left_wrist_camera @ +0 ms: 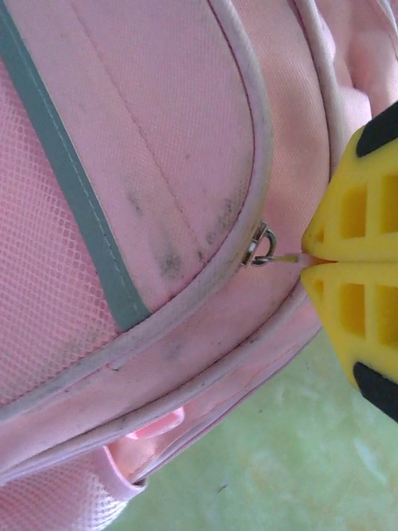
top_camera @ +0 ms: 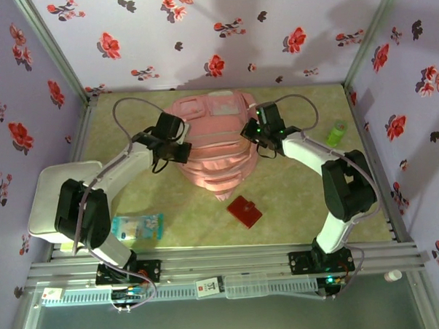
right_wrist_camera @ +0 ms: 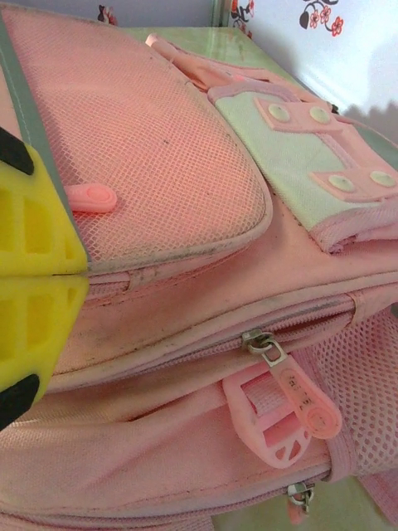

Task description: Pack books, pencil case, and school supplies into a backpack

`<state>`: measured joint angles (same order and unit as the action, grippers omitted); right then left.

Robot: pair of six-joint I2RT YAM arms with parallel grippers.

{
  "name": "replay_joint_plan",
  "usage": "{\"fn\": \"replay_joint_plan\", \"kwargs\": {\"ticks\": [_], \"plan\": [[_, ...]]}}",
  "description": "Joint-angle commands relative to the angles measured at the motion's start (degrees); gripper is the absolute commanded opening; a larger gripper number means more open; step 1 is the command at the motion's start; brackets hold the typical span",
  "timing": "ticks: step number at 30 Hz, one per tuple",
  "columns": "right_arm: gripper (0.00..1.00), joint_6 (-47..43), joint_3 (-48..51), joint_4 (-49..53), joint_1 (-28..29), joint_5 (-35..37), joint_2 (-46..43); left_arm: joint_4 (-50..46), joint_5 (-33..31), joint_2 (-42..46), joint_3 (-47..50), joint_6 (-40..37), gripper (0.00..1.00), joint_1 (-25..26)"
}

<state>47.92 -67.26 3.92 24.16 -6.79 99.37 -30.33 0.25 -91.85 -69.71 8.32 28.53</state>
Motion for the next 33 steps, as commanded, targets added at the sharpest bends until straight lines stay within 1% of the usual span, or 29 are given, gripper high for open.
{"fn": "replay_joint_plan", "kwargs": {"ticks": [1,5,12,17,23,24,26,27,28,29,30,31,32,33], "plan": [[0.00,-2.0,-2.2,0.3,-1.1,5.3,1.8,0.1,0.3,-0.1,-0.3,-10.3,0.00,-2.6],[0.00,-2.3,-2.3,0.7,-1.1,5.6,1.9,-0.7,0.6,-2.2,-2.5,-15.4,0.00,-4.0],[0.00,-3.1,-2.0,1.2,-1.1,6.2,1.5,-2.2,1.9,-5.8,-6.2,-21.9,0.00,-5.7],[0.00,-3.5,-1.8,1.1,-1.2,6.3,1.6,-0.5,2.3,-6.8,-7.7,-22.2,0.00,-7.1],[0.01,-4.8,-1.4,-0.6,-1.2,4.1,1.2,2.7,3.6,-8.7,-9.8,-17.9,0.00,-7.6],[0.05,-5.0,-1.3,-0.6,-1.2,3.6,0.7,3.3,3.7,-8.9,-9.8,-17.0,0.02,-7.7],[0.17,-5.5,-0.8,-0.3,-1.2,3.0,-0.8,4.2,3.1,-8.5,-9.6,-14.7,0.11,-7.9],[0.25,-6.0,-0.1,-0.1,-1.2,2.6,-2.1,3.9,3.5,-8.0,-9.5,-13.4,0.18,-8.2],[0.36,-6.8,0.5,0.6,-1.2,2.4,-3.8,3.5,4.0,-7.1,-9.3,-12.6,0.27,-8.2],[0.42,-7.5,1.0,1.5,-1.2,2.4,-5.1,3.1,4.3,-6.1,-9.1,-12.1,0.35,-8.2],[0.49,-8.3,1.7,2.6,-1.1,2.4,-6.9,2.7,4.4,-4.8,-8.5,-11.4,0.39,-8.2],[0.53,-9.0,2.7,4.0,-1.0,2.6,-8.5,2.2,4.4,-3.2,-8.1,-10.5,0.41,-8.2],[0.56,-9.6,3.5,5.2,-1.0,2.7,-9.9,1.8,4.3,-1.9,-7.6,-9.9,0.44,-8.3],[0.58,-10.4,4.5,6.9,-0.9,2.8,-11.3,1.5,4.2,-0.2,-6.8,-8.6,0.48,-8.4]]}}
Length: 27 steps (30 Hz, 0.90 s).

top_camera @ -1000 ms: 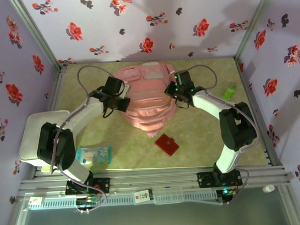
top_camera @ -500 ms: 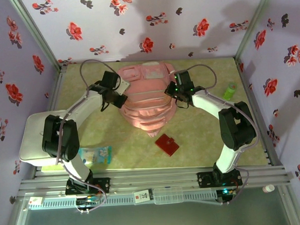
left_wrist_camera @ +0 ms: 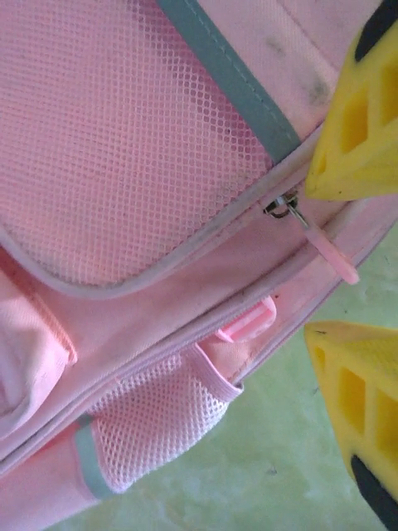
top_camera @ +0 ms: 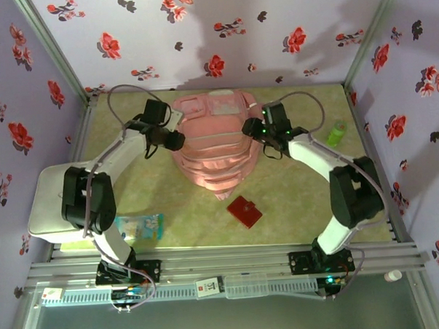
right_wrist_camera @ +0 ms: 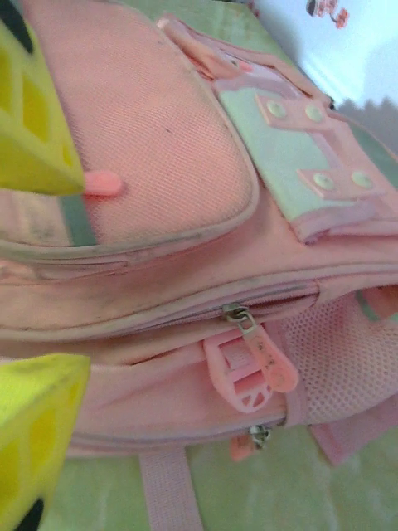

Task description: Pack books, pencil case, and school supplies into a backpack

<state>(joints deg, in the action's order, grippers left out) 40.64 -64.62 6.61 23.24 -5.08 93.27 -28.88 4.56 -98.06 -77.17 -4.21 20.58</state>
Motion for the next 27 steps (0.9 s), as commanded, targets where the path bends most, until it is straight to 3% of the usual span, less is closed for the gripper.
{"fn": "replay_joint_plan", "kwargs": {"ticks": [1,6,10,20,27], "plan": [[0.59,-3.9,2.8,6.1,0.3,1.6,-6.5,-0.3,-0.3,7.7,1.4,5.4,0.53,-0.8],[0.59,-6.8,6.2,16.7,3.3,7.2,-11.4,-1.7,-6.8,14.6,4.3,13.2,0.81,-1.9],[0.65,-9.1,8.5,23.9,8.7,13.0,-13.8,-1.3,-12.0,19.2,6.6,14.6,0.92,-2.6],[0.74,-8.7,13.6,28.9,23.7,12.5,-12.7,0.4,-12.9,23.8,8.8,16.1,1.00,-5.8],[0.76,-10.0,14.5,28.4,26.0,11.4,-8.8,-0.2,-12.9,26.0,9.5,17.6,1.00,-6.9]]}}
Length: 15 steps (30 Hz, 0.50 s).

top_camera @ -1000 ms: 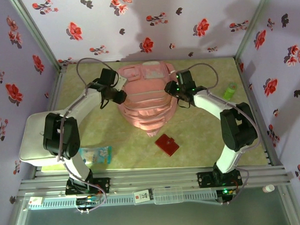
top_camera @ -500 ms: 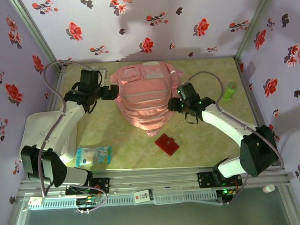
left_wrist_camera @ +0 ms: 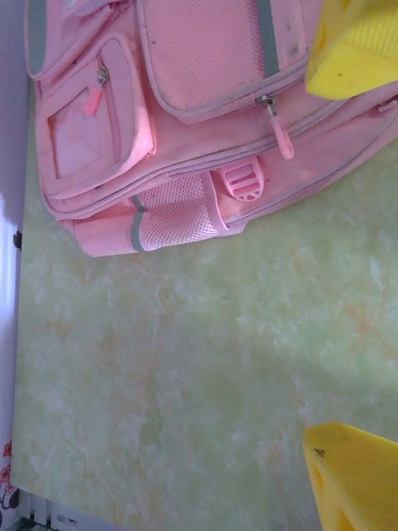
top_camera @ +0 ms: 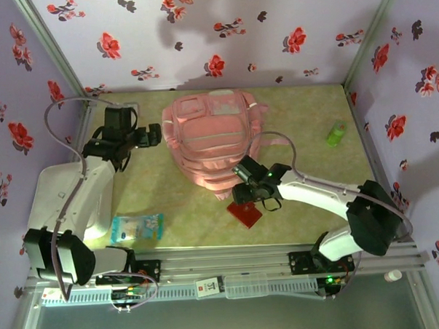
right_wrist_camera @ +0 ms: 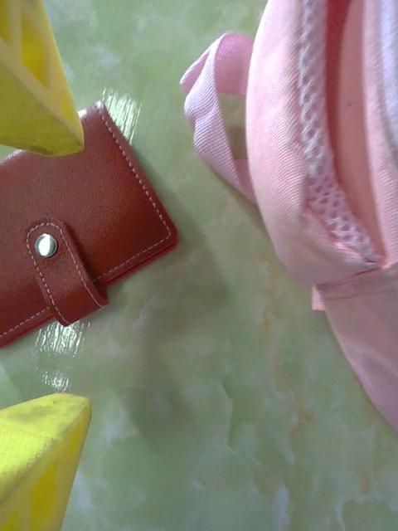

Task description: Pack books, pencil case, and school supplies into a backpack

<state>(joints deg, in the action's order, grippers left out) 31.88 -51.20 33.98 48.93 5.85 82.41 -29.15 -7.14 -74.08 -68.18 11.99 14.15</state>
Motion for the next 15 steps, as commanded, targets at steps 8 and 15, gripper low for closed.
{"fn": "replay_joint_plan", "kwargs": {"ticks": [8,15], "plan": [[0.76,-0.9,4.1,-2.2,0.6,-3.1,5.9,0.2,-0.8,3.0,1.1,1.6,1.00,-0.5],[0.76,4.2,4.8,1.6,0.2,5.5,7.8,0.6,-0.2,2.8,1.5,1.5,1.00,-0.5]]}}
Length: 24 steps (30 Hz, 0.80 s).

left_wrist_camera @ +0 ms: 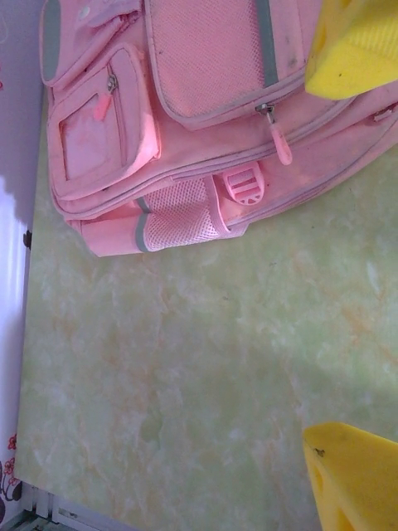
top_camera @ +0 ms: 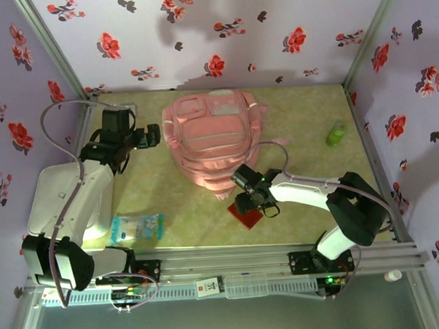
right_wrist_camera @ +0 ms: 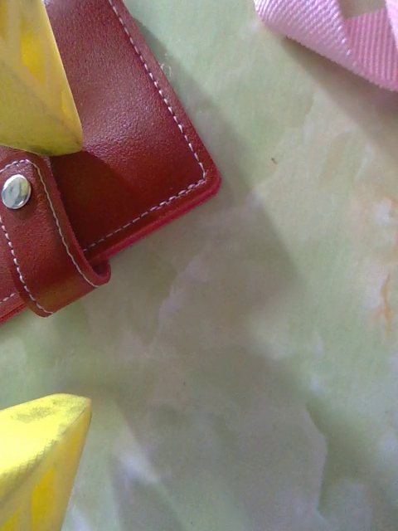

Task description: Pack books, pencil case, and school supplies into a backpack

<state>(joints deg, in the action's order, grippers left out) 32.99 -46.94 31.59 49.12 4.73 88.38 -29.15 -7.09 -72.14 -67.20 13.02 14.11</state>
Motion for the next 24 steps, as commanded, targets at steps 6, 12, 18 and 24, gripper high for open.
{"fn": "replay_joint_plan", "kwargs": {"ticks": [6,12,18,24], "plan": [[0.75,6.6,1.0,7.2,-4.6,12.3,1.2,0.7,-0.2,0.8,0.5,0.3,1.00,-0.4],[0.74,7.3,1.5,9.5,-11.1,14.1,-1.2,0.8,-0.1,0.7,0.6,0.5,1.00,-0.4],[0.74,5.3,-2.3,14.5,-11.2,12.7,-5.6,-0.9,1.3,0.9,-0.7,0.3,1.00,-0.4],[0.71,5.5,-4.4,16.9,-4.0,11.2,-7.4,-0.8,1.5,0.6,-0.7,0.5,1.00,-0.3]]}}
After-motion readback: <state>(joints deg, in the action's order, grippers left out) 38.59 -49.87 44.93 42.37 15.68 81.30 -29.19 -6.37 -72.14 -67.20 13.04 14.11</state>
